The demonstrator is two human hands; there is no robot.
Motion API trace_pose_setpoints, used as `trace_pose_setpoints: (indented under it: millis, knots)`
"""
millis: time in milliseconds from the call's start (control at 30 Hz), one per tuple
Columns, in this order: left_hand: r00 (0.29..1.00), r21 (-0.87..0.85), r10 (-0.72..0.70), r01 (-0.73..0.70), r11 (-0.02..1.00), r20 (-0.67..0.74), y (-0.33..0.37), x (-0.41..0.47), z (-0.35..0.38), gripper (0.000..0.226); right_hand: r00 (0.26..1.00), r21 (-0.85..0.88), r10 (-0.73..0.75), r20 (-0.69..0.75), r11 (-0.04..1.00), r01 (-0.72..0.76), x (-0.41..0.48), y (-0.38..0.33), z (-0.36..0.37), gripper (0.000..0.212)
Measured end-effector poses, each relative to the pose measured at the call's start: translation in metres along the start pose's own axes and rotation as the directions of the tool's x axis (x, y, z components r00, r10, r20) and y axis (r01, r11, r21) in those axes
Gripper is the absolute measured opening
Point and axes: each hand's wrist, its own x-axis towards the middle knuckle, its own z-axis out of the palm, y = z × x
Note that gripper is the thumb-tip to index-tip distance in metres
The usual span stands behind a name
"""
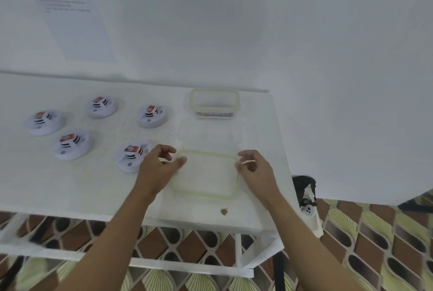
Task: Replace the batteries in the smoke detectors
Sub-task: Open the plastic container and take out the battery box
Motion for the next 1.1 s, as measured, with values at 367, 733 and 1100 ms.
trace_pose_setpoints:
  millis: [367, 733, 1100]
  knots:
    - [0.975, 0.469, 0.224, -0.193, 0.862, -0.011, -0.016, -0.007, 0.025, 0.024, 0.996, -0.424, -0.061, 0.067, 0.902, 0.084, 0.01, 0.013, 0.004, 0.039]
    - [0.953, 0.464, 0.247, -0.14, 0.875, -0.177, 0.002, -0.009, 0.031, 0.036, 0.981, -0.412, -0.184, 0.059, 0.891, 0.192, 0.014, -0.004, -0.012, 0.026]
    - [0.917, 0.29, 0.384, -0.341, 0.894, -0.108, 0.099, 0.045, 0.035, 0.02, 0.982, -0.197, -0.187, 0.038, 0.962, 0.191, 0.083, -0.075, -0.006, 0.026]
